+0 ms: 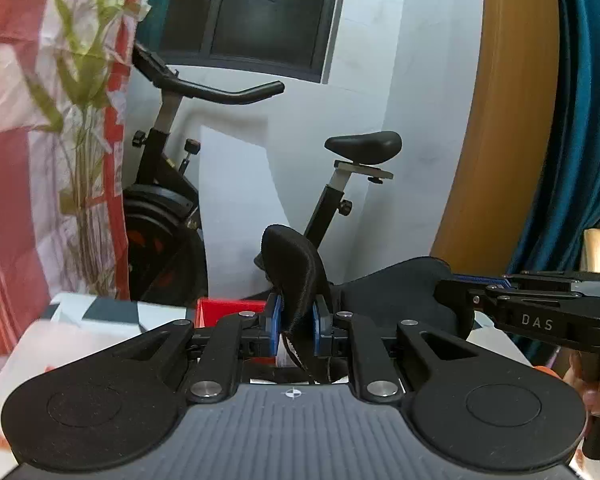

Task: Organize soft objects
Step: 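Lift the black eye mask with both tools over the red box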

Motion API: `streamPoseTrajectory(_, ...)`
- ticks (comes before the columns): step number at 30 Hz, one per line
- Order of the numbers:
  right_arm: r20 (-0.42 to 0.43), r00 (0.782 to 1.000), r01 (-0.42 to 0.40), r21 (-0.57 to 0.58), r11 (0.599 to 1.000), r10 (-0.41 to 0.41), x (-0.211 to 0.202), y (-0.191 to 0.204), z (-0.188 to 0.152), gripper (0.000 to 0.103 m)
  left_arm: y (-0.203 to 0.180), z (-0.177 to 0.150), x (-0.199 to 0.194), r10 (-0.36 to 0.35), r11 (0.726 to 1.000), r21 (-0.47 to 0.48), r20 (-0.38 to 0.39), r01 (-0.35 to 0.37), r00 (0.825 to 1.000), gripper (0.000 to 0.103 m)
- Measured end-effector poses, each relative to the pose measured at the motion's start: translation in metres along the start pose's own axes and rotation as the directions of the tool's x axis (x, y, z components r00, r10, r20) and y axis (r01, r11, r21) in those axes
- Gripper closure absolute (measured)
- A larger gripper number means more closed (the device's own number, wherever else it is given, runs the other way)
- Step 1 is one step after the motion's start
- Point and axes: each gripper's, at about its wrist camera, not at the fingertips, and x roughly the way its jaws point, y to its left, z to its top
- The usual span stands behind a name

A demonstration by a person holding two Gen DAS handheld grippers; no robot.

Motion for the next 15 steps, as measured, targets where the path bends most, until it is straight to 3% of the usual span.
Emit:
streamPoseTrajectory(6,-0.024,0.999,0.024,-0.013,1.000,-0.024,0.042,-0.014,0.001,0.091,0.004,0.013,0.035,0.022,0.999,0.030,-0.003,-0.022,1.000,0.086)
streamPoseTrajectory(15,-0.184,0.983,0.019,0.008,1.000,-0.017,0.098,-0.028,-0.024,0.091,0.016,-0.003,0.096,0.035,0.999,0.016,-0.160,-0.033,0.986,0.085)
